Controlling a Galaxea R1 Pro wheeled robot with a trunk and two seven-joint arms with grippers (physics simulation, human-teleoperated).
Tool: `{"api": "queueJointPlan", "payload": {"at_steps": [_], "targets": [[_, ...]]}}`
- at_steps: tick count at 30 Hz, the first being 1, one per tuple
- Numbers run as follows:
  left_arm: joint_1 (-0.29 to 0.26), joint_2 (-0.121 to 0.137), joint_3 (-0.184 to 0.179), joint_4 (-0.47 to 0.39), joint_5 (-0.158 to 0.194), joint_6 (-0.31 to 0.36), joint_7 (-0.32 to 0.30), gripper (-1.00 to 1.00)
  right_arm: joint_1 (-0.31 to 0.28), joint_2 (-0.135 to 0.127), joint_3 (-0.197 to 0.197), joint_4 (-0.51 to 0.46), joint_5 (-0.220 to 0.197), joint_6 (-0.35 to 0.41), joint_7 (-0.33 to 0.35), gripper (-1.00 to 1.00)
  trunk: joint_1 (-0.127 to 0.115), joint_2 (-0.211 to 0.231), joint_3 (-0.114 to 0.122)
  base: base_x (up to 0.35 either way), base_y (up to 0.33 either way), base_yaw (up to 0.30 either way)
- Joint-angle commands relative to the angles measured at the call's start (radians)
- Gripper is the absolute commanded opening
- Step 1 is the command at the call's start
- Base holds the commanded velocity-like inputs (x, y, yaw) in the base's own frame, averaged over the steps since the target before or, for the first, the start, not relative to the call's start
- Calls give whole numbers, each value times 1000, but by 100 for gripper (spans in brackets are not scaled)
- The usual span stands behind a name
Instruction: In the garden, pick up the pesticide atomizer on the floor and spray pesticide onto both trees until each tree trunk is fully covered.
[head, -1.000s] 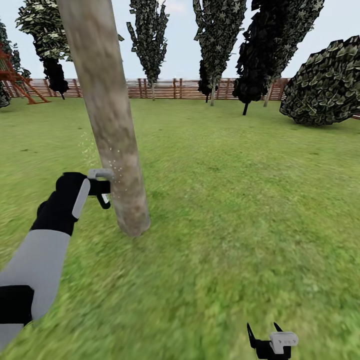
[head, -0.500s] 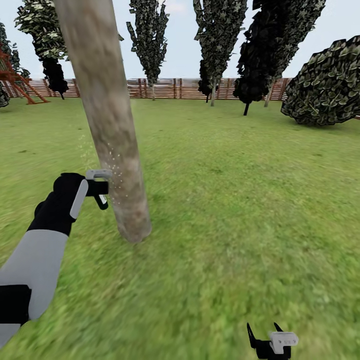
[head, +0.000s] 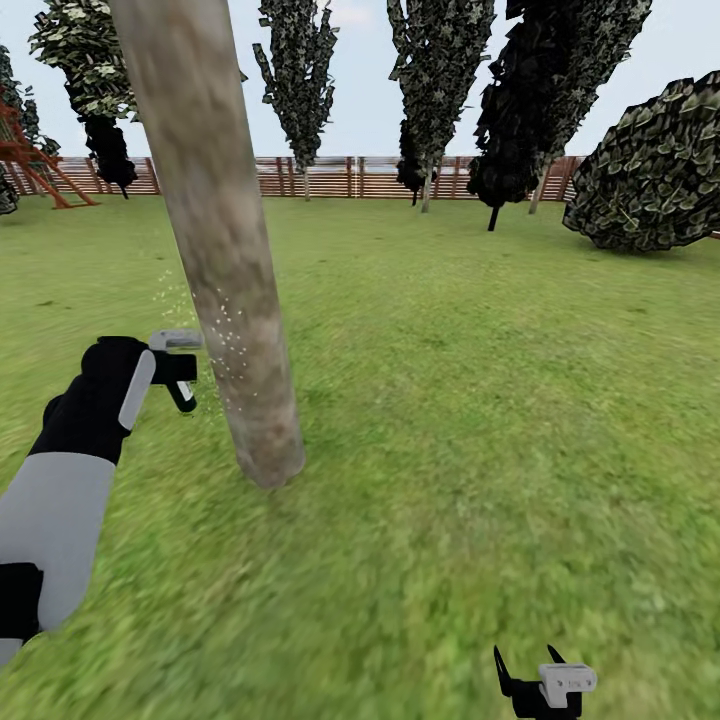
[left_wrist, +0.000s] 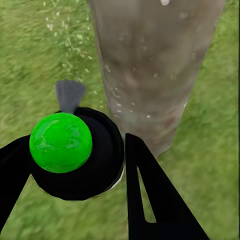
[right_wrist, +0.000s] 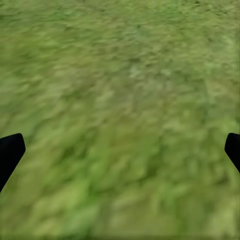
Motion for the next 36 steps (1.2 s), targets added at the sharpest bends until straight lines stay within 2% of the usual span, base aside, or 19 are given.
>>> {"api": "queueJointPlan", "payload": {"at_steps": [1, 5, 8, 10, 12, 15, 17, 20, 25, 27, 29, 33, 36], "targets": [[-27, -2, -3, 0, -2, 3, 1, -100, 0, 0, 0, 0, 0, 0, 0, 100, 0, 0, 0, 0, 0, 0], [-18, 6, 1, 2, -3, -9, 0, -100, 0, 0, 1, 0, 0, 0, 0, 100, 0, 0, 0, 0, 0, 0], [86, -1, -6, -4, 0, -37, 2, -100, 0, 0, 0, 0, 0, 0, 0, 100, 0, 0, 0, 0, 0, 0], [114, -3, -5, -7, 1, -63, 3, -100, 0, 0, 1, 0, 0, 0, 0, 100, 0, 0, 0, 0, 0, 0], [169, -5, -4, -6, 2, -86, 4, -100, 0, 0, 1, 0, 0, 0, 0, 100, 0, 0, 0, 0, 0, 0], [223, -27, -14, -8, 1, -91, 4, -100, 0, 0, 1, 0, 0, 0, 0, 100, 0, 0, 0, 0, 0, 0], [247, -62, -25, -9, 1, -93, 5, -100, 0, 0, 1, 0, 0, 0, 0, 100, 0, 0, 0, 0, -42, 0], [255, -81, -27, -9, 0, -94, 7, -100, 0, 0, 1, 0, 0, 0, 0, 100, 0, 0, 0, 0, -224, 0], [256, -78, -27, 7, -4, -100, 10, -100, 0, 0, 1, 0, 0, 0, 0, 100, 0, 0, 0, 5, -271, 0], [269, -76, -27, 13, -4, -163, 11, -100, 0, 0, 1, 0, 0, 0, 0, 100, 0, 0, 0, 75, -272, 0], [274, -74, -26, 17, -4, -180, 11, -100, 0, 0, 1, 0, 0, 0, 0, 100, 0, 0, 0, 95, -272, 0], [277, -71, -23, 108, -4, -197, 19, -100, 0, 0, 1, 0, 0, 0, 0, 100, 0, 0, 0, 102, -272, 45], [277, -70, -21, 139, -4, -199, 51, -100, 0, 0, 1, 0, 0, 0, 0, 100, 0, 0, 0, 101, -272, 235]]}}
